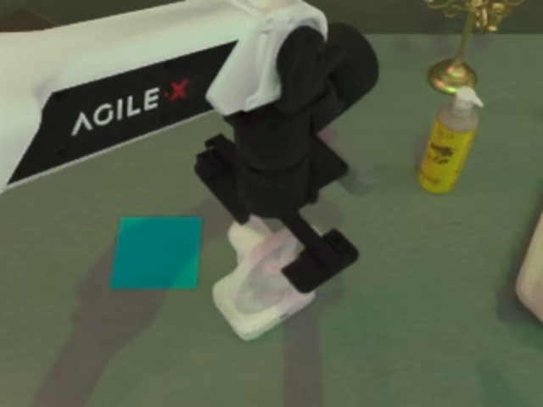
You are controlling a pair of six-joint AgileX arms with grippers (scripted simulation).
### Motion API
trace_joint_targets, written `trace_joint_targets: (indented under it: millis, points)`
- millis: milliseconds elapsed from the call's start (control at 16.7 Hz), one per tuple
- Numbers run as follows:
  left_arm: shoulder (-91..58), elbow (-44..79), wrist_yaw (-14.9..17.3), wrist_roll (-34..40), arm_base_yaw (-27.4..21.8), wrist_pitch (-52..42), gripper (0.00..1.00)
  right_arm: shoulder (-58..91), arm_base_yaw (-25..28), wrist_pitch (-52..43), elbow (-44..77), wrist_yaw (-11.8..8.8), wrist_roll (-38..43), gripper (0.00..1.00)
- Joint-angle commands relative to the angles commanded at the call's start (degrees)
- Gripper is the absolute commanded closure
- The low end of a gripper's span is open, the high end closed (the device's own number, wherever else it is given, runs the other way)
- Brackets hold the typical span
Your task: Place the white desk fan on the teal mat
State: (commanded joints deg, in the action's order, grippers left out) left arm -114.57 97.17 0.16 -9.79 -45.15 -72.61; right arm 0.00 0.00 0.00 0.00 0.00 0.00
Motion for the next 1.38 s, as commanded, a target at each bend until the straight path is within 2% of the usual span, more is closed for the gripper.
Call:
trace_joint_targets:
  millis: [60, 840, 1380]
  points:
    - [0.00, 0.00, 0.00, 0.00, 0.00, 0.00, 0.00, 0.00, 0.00, 0.00, 0.00, 0.00, 0.00, 0.00]
    - [0.00, 0.00, 0.00, 0.00, 0.00, 0.00, 0.98, 0.00, 0.00, 0.00, 0.00, 0.00, 0.00, 0.00]
    - [0.41, 0.04, 0.08, 0.00, 0.03, -0.02, 1.00, 0.00, 0.00, 0.00, 0.00, 0.00, 0.00, 0.00]
